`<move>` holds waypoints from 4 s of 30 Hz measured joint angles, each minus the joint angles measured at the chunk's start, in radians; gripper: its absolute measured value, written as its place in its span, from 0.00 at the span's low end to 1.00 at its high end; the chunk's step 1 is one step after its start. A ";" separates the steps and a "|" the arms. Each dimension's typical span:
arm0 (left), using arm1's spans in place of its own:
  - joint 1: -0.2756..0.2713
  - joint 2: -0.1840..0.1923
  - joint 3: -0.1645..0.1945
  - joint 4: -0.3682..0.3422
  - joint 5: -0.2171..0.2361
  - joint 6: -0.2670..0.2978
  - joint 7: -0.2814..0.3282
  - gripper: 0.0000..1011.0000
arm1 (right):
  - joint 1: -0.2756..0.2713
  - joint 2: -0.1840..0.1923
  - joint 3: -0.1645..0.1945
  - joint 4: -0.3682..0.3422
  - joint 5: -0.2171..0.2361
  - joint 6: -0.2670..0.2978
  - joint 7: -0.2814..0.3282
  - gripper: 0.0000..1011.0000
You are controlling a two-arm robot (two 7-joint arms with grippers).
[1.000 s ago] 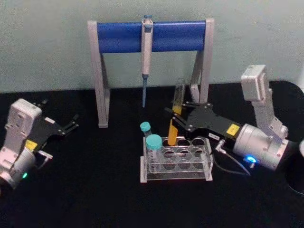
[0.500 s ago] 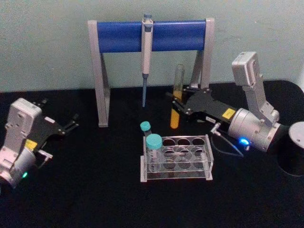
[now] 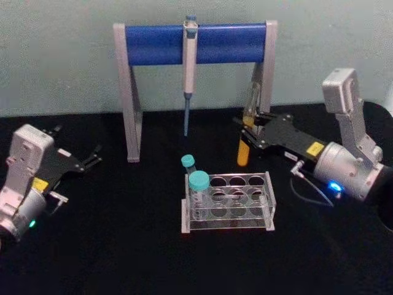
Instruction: Pick up the test tube from the test tube rack, shake it, then place it back into the test tube rack.
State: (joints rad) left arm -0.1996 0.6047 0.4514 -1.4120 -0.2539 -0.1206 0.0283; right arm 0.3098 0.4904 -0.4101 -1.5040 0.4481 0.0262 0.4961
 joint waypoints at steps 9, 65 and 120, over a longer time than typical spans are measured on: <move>0.000 0.000 0.000 0.000 0.000 0.000 0.000 0.99 | -0.082 0.032 0.012 -0.084 0.016 0.004 0.003 0.22; 0.000 0.000 0.000 0.000 0.000 0.000 0.000 0.99 | -0.105 0.046 0.041 -0.098 0.020 -0.016 0.017 0.22; 0.000 0.000 0.000 0.000 0.000 0.000 0.000 0.99 | -0.062 0.017 0.014 -0.047 0.015 -0.042 0.028 0.22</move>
State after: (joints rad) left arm -0.1995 0.6046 0.4514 -1.4120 -0.2539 -0.1205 0.0283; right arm 0.2483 0.5070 -0.3962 -1.5508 0.4628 -0.0154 0.5244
